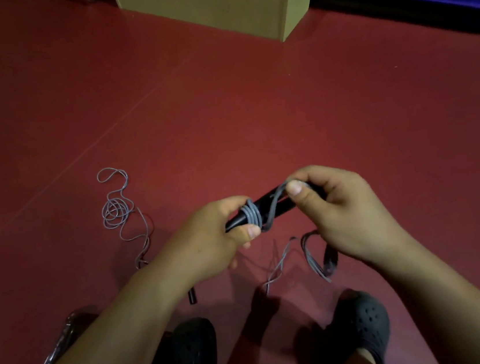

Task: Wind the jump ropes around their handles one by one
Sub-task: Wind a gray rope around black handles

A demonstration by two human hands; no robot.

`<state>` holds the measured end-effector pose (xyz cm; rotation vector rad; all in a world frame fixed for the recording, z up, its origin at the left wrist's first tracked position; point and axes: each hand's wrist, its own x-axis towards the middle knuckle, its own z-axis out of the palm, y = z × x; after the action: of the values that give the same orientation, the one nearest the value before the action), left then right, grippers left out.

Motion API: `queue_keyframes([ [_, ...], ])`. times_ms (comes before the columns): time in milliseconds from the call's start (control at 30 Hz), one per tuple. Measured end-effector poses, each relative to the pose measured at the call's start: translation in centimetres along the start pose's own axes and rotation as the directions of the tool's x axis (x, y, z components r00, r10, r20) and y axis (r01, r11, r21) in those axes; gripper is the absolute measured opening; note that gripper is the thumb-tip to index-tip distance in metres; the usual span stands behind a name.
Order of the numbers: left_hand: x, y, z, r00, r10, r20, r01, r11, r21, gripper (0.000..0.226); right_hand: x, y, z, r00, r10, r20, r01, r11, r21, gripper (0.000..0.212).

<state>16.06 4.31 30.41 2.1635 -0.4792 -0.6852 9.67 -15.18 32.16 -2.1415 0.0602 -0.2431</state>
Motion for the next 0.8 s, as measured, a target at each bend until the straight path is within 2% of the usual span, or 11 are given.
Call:
queue_keyframes([
  [67,-0.1,0.3,0.3,0.995,-0.009,0.096,0.009,1.0,0.0,0.019,0.3,0.6,0.1,0.995,-0.097,-0.022,0.093,0.986,-0.136,0.014],
  [133,-0.2,0.5,0.5,0.977,-0.02,0.214,0.018,1.0,0.01,0.012,0.5,1.1,0.2,0.985,-0.17,0.023,0.17,0.95,-0.26,0.015],
  [233,-0.6,0.8,0.7,0.945,-0.015,0.328,0.008,1.0,0.023,0.005,0.6,1.6,0.2,0.975,-0.212,0.061,0.221,0.915,-0.338,0.02],
  [367,-0.8,1.1,0.2,0.945,-0.111,0.308,0.1,0.994,0.052,0.014,0.7,1.8,0.3,0.967,-0.252,-0.045,0.223,0.915,-0.335,0.017],
  [467,-1.0,1.4,-0.3,0.916,-0.191,0.353,0.159,0.98,0.118,0.028,0.6,1.6,0.9,0.966,-0.254,-0.039,0.227,0.915,-0.335,0.017],
  [667,-1.3,1.9,-0.7,0.89,-0.215,0.401,0.19,0.976,0.103,0.025,1.0,1.7,1.6,0.984,-0.146,-0.102,0.096,0.919,-0.382,0.012],
  [800,-1.4,2.0,-0.7,0.887,-0.259,0.382,0.219,0.965,0.146,0.033,1.0,1.7,1.8,0.987,-0.131,-0.094,0.086,0.92,-0.383,0.008],
])
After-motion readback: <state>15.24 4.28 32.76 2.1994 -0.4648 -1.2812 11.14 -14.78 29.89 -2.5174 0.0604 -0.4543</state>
